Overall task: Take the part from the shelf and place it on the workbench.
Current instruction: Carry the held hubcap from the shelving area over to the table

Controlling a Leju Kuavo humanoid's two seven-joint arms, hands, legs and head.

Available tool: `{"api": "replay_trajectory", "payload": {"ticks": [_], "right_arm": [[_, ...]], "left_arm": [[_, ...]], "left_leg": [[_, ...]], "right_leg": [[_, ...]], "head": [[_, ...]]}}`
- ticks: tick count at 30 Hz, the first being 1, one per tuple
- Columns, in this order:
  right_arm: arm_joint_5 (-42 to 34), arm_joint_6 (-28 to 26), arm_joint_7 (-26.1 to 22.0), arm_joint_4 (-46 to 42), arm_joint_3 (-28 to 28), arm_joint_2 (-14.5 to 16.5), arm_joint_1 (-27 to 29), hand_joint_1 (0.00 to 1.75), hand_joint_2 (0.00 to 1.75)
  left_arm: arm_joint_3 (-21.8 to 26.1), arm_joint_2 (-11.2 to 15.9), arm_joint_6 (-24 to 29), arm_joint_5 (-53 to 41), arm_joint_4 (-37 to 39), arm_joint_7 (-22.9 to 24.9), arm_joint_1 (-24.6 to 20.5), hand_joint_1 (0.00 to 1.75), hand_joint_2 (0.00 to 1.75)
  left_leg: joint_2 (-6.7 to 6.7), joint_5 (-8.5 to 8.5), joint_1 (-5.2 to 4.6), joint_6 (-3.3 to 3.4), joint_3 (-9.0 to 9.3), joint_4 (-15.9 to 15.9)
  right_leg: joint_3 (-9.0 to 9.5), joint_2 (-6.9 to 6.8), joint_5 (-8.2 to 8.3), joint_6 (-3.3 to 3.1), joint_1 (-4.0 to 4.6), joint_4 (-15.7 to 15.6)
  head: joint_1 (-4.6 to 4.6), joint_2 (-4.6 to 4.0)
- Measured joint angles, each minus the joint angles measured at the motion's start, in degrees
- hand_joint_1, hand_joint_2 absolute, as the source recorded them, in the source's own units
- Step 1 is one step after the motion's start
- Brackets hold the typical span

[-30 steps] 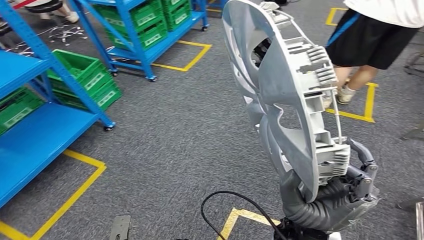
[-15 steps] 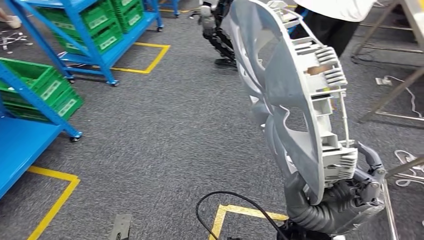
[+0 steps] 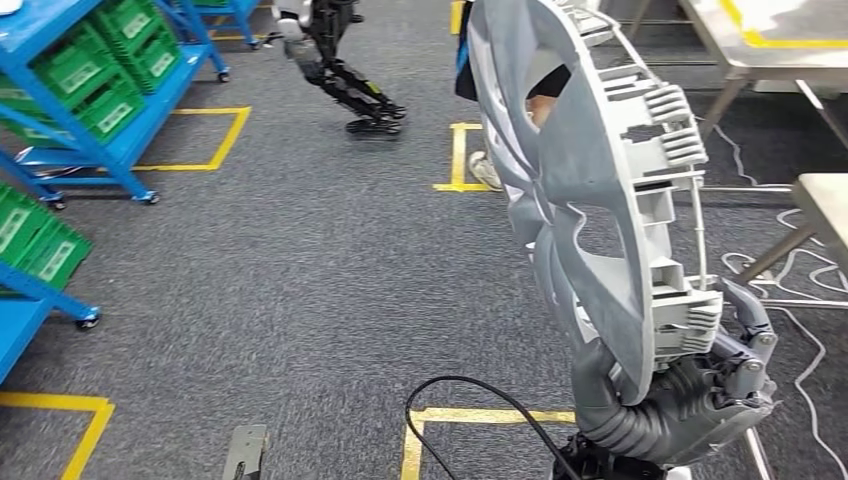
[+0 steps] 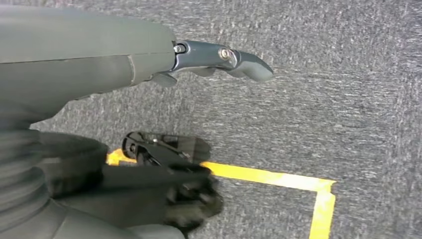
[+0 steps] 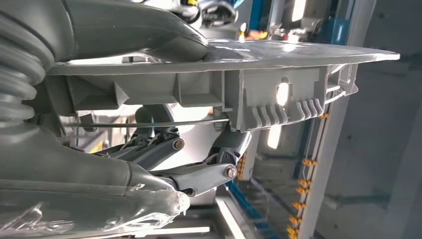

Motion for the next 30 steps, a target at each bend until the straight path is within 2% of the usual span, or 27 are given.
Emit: {"api": "replay_trajectory", "payload": {"ticks": [1, 2, 3, 4, 5, 6, 8, 9, 10, 11, 12, 13, 14, 15, 16, 17, 19, 20, 21, 23, 24, 26, 28, 29, 30], "right_arm": [[-0.01, 0.00, 0.01, 0.01, 0.00, 0.00, 0.00, 1.75, 1.75], [-0.02, 0.00, 0.02, 0.01, 0.00, 0.00, 0.00, 1.75, 1.75], [-0.02, 0.00, 0.03, 0.01, 0.00, 0.01, 0.00, 1.75, 1.75], [-0.02, 0.00, 0.03, 0.01, 0.00, 0.02, -0.02, 1.75, 1.75], [-0.02, 0.00, 0.03, 0.01, -0.01, 0.03, -0.04, 1.75, 1.75], [-0.04, 0.00, 0.04, 0.01, -0.02, 0.04, -0.05, 1.75, 1.75], [-0.08, 0.00, 0.09, 0.01, -0.05, 0.04, -0.05, 1.75, 1.75], [-0.04, 0.00, 0.13, 0.01, -0.08, 0.04, -0.07, 1.75, 1.75], [0.04, 0.00, 0.15, 0.02, -0.11, 0.04, -0.14, 1.75, 1.75], [0.13, 0.00, 0.15, 0.03, -0.14, 0.04, -0.23, 1.75, 1.75], [0.20, -0.01, 0.14, 0.04, -0.17, 0.04, -0.30, 1.75, 1.75], [0.21, -0.01, 0.13, 0.05, -0.20, 0.04, -0.34, 1.75, 1.75], [0.20, -0.01, 0.11, 0.05, -0.27, 0.05, -0.33, 1.75, 1.75], [0.20, -0.01, 0.10, 0.05, -0.34, 0.07, -0.30, 1.75, 1.75], [0.20, 0.00, 0.10, 0.05, -0.40, 0.09, -0.27, 1.75, 1.75], [0.21, 0.00, 0.09, 0.05, -0.45, 0.11, -0.26, 1.75, 1.75], [0.28, -0.01, 0.08, 0.05, -0.46, 0.15, -0.25, 1.75, 1.75], [0.31, -0.01, 0.05, 0.05, -0.46, 0.19, -0.24, 1.75, 1.75], [0.34, -0.01, 0.03, 0.05, -0.49, 0.23, -0.22, 1.75, 1.75], [0.33, 0.00, 0.01, 0.03, -0.62, 0.33, -0.15, 1.75, 1.75], [0.32, 0.00, 0.01, 0.02, -0.70, 0.38, -0.10, 1.75, 1.75], [0.31, -0.01, 0.00, -0.01, -0.79, 0.48, -0.06, 1.75, 1.75], [0.30, -0.01, -0.01, -0.02, -0.86, 0.52, -0.02, 1.75, 1.75], [0.28, -0.01, -0.01, -0.02, -0.90, 0.52, -0.01, 1.75, 1.75], [0.26, 0.00, 0.00, -0.02, -0.93, 0.53, 0.01, 1.75, 1.75]], "left_arm": [[0.01, 0.07, 0.00, 0.02, 0.00, 0.00, 0.04, 0.00, 1.75], [0.02, 0.11, 0.00, 0.01, 0.00, 0.00, 0.05, 0.00, 1.75], [0.02, 0.14, 0.01, 0.01, 0.00, 0.00, 0.05, 0.00, 1.75], [0.02, 0.15, 0.01, 0.00, 0.00, 0.00, 0.06, 0.00, 1.75], [0.03, 0.16, 0.02, 0.00, 0.00, 0.00, 0.05, 0.00, 1.75], [0.03, 0.17, 0.02, 0.00, 0.00, 0.00, 0.04, 0.00, 1.75], [0.07, 0.09, 0.02, 0.01, 0.00, 0.00, 0.00, 0.00, 1.75], [0.09, 0.02, 0.04, 0.01, -0.01, 0.00, -0.03, 0.00, 1.75], [0.10, -0.09, 0.07, 0.00, -0.02, 0.00, -0.05, 0.00, 1.75], [0.11, -0.19, 0.10, -0.01, -0.03, 0.00, -0.06, 0.00, 1.75], [0.11, -0.20, 0.15, -0.02, -0.04, 0.00, -0.01, 0.00, 1.75], [0.11, -0.21, 0.19, -0.03, -0.04, 0.00, 0.08, 0.00, 1.75], [0.12, -0.20, 0.22, -0.03, -0.04, 0.00, 0.18, 0.00, 1.75], [0.13, -0.19, 0.26, -0.04, -0.04, 0.00, 0.23, 0.00, 1.75], [0.13, -0.19, 0.27, -0.05, -0.04, 0.00, 0.23, 0.00, 1.75], [0.13, -0.23, 0.27, -0.07, -0.04, 0.00, 0.21, 0.00, 1.75], [0.13, -0.31, 0.24, -0.09, -0.04, 0.00, 0.16, 0.00, 1.75], [0.13, -0.32, 0.23, -0.09, -0.04, -0.01, 0.14, 0.00, 1.75], [0.13, -0.31, 0.21, -0.09, -0.04, -0.02, 0.11, 0.00, 1.75], [0.13, -0.33, 0.14, -0.09, -0.04, -0.09, 0.04, 0.00, 1.75], [0.14, -0.36, 0.09, -0.09, -0.04, -0.14, -0.02, 0.00, 1.75], [0.14, -0.43, 0.01, -0.10, -0.04, -0.25, -0.12, 0.00, 1.75], [0.12, -0.43, 0.01, -0.12, -0.04, -0.31, -0.07, 0.00, 1.75], [0.12, -0.39, 0.02, -0.16, -0.04, -0.31, 0.02, 0.00, 1.75], [0.12, -0.34, 0.05, -0.23, -0.04, -0.31, 0.10, 0.00, 1.75]], "left_leg": [[-0.21, 1.49, -0.02, 0.19, 0.16, -1.00], [-0.76, 3.75, -0.03, 0.44, 1.30, -3.98], [-2.18, 6.04, 0.02, 0.73, 2.87, -7.82], [-3.79, 7.65, 0.19, 1.03, 4.42, -11.59], [-5.16, 8.44, 0.28, 1.15, 5.51, -14.25], [-6.09, 8.53, 0.31, 1.25, 5.99, -15.60], [-5.24, 8.44, 0.32, 1.49, 6.16, -16.25], [-4.54, 8.60, 0.40, 1.80, 6.26, -16.50], [-3.70, 8.75, 0.50, 2.13, 6.39, -16.74], [-2.82, 8.82, 0.58, 2.41, 6.52, -16.94], [-1.99, 8.77, 0.45, 2.61, 6.61, -16.97], [-1.08, 8.69, 0.36, 2.73, 6.65, -16.96], [-0.17, 8.61, 0.29, 2.77, 6.71, -16.94], [0.70, 8.52, 0.26, 2.73, 6.79, -16.92], [1.50, 8.40, 0.27, 2.63, 6.92, -16.90], [2.23, 8.23, 0.29, 2.47, 7.15, -16.90], [3.42, 7.75, 0.16, 1.93, 7.74, -16.82], [3.87, 7.54, 0.01, 1.62, 7.99, -16.78], [4.27, 7.42, -0.15, 1.32, 8.17, -16.78], [5.11, 7.37, -0.22, 0.71, 8.39, -16.94], [5.09, 7.13, -0.12, 0.36, 8.44, -16.87], [3.26, 4.91, 0.04, -0.16, 7.36, -14.09], [0.78, 0.96, 0.08, -0.33, 3.88, -6.65], [0.25, -0.49, 0.07, -0.34, 1.93, -2.79], [0.00, -0.86, 0.05, -0.30, 0.56, -0.39]], "right_leg": [[0.04, 0.88, 0.03, 0.02, 0.00, 0.01], [0.09, 1.75, 0.07, 0.09, -0.02, 0.01], [0.07, 2.54, 0.13, 0.22, -0.08, 0.01], [-0.06, 3.31, 0.17, 0.43, -0.05, 0.13], [-0.31, 3.98, 0.26, 0.73, -0.11, 0.20], [-0.62, 4.61, 0.40, 1.11, -0.24, 0.18], [-1.15, 5.92, 0.79, 1.97, -0.53, -0.13], [-1.41, 5.54, 0.72, 2.32, -0.47, -0.02], [-2.02, 4.20, 0.07, 2.63, -0.31, 0.97], [-3.17, 2.23, -1.25, 2.90, -0.15, 3.25], [-4.78, -0.06, -3.07, 3.15, -0.02, 6.68], [-6.72, -1.56, -4.94, 3.38, -0.07, 10.75], [-8.35, -2.31, -6.16, 3.57, -0.16, 14.11], [-9.04, -2.67, -6.35, 3.69, -0.24, 15.69], [-8.54, -2.92, -5.48, 3.77, -0.30, 14.97], [-6.80, -3.29, -3.79, 3.80, -0.35, 11.98], [-2.09, -5.16, -0.78, 3.59, -0.25, 3.88], [-0.52, -5.79, -0.08, 3.20, -0.15, 1.24], [0.16, -6.11, 0.05, 2.74, -0.01, 0.02], [-0.05, -5.02, 0.00, 1.72, 0.19, 0.02], [-0.14, -4.42, 0.07, 1.38, 0.14, -0.06], [-0.15, -3.25, 0.33, 0.74, -0.15, -0.33], [-0.22, -2.05, 0.48, 0.37, -0.28, -0.39], [-0.26, -1.34, 0.50, 0.28, -0.26, -0.38], [-0.26, -0.55, 0.52, 0.24, -0.24, -0.38]], "head": [[0.00, 0.00], [-0.02, 0.00], [-0.03, 0.00], [-0.02, 0.00], [-0.03, 0.00], [-0.05, 0.00], [-0.10, 0.00], [-0.04, 0.00], [0.27, 0.00], [0.56, 0.00], [0.87, 0.00], [1.09, 0.00], [1.09, 0.00], [1.10, 0.00], [1.10, 0.00], [1.10, 0.00], [1.09, 0.00], [1.02, 0.00], [0.95, 0.00], [0.85, 0.00], [0.83, 0.00], [0.65, 0.00], [0.44, 0.00], [0.41, 0.00], [0.40, 0.00]]}}
